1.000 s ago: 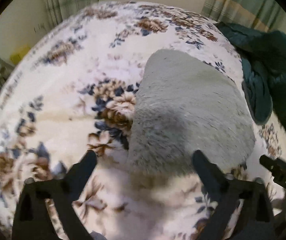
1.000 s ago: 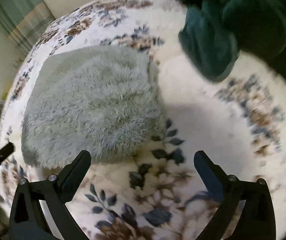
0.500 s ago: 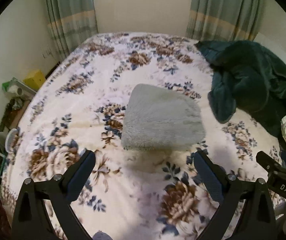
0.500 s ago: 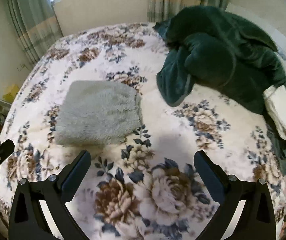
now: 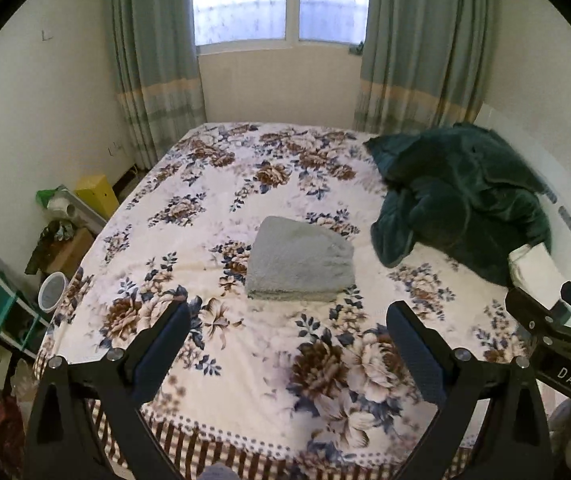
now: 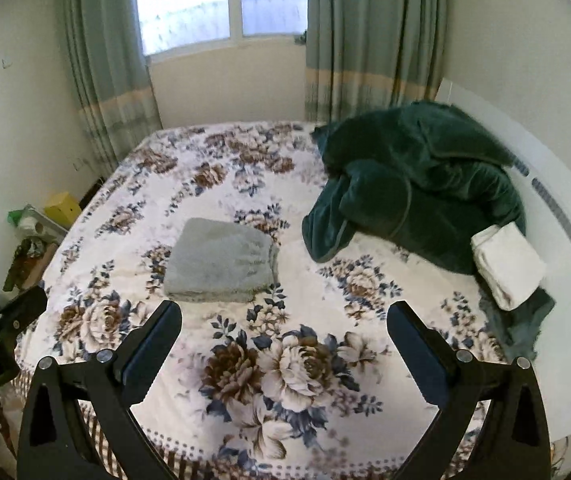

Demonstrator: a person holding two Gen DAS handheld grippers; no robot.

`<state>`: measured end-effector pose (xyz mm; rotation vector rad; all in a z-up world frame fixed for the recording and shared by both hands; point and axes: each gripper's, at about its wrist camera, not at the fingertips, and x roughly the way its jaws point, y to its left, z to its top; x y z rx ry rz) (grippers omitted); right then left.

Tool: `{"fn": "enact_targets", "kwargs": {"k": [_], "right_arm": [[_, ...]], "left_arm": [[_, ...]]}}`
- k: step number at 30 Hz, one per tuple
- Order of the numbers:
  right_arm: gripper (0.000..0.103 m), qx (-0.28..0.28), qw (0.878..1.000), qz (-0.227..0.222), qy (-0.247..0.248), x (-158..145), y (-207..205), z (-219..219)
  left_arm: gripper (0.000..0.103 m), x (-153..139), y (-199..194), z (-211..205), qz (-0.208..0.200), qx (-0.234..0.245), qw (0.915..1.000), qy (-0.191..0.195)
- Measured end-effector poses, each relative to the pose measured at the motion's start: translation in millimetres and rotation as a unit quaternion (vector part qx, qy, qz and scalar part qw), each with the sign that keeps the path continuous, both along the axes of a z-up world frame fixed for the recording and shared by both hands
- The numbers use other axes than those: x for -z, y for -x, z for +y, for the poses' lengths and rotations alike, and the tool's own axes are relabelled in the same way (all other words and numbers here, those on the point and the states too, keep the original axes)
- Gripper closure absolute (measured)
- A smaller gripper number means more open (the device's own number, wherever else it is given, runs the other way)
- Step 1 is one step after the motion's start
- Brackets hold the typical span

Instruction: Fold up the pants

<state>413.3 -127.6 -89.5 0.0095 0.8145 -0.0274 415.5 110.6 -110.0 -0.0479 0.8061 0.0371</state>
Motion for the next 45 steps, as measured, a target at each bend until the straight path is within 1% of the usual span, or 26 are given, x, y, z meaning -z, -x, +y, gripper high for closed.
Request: {"fn": "enact_targets", "kwargs": {"k": [2, 4, 7, 12, 14, 19, 22, 27, 37, 45], "right_arm": [[0.000, -0.002, 1.000, -0.011, 0.002, -24.4, 24.2, -2.2], [0.000, -0.004, 1.000, -0.016, 0.004, -42.8, 43.8, -2.3], [0.000, -0.007, 1.000, -0.027, 0.003, -71.2, 77.4, -1.2], [0.000, -0.008, 0.999, -0.034, -0.002, -98.1, 116.7, 2.4], [0.000, -0.010, 0.999, -0.036, -0.007, -104.5, 128.1, 4.1], [0.000, -0.014, 0.999, -0.038, -0.014, -115.5, 147.2, 8.4], [0.000, -0.015, 0.999, -0.044, -0.011, -121.4, 155.6, 11.2], [0.000, -0.024, 0.999, -0.047, -0.011, -125.1, 156.8, 16.4], [0.000, -0.032, 0.998, -0.044, -0.014, -121.9, 153.0, 26.3], [0.000, -0.037, 0.998, -0.041, -0.017, -120.0, 150.3, 27.8]], "left_arm": [[0.003, -16.8, 18.5, -0.8, -0.007, 0.000, 1.0000, 0.005], [0.003, -31.0, 33.5, -1.6, -0.012, 0.006, 0.9999, 0.006], [0.003, -46.9, 52.6, -2.4, -0.023, 0.011, 0.9997, 0.000], [0.003, -57.5, 76.6, 3.6, -0.024, 0.005, 0.9997, 0.004], [0.000, -60.3, 82.8, 5.9, -0.025, 0.005, 0.9997, 0.005], [0.000, -67.1, 98.7, 8.2, -0.039, -0.002, 0.9992, -0.004], [0.000, -67.7, 103.1, 9.6, -0.040, -0.005, 0.9992, -0.002], [0.000, -65.8, 108.3, 13.8, -0.038, -0.013, 0.9992, 0.000], [0.000, -63.5, 113.6, 16.5, -0.038, -0.019, 0.9991, -0.009], [0.000, -68.7, 115.3, 18.5, -0.046, -0.017, 0.9987, -0.011]]}}
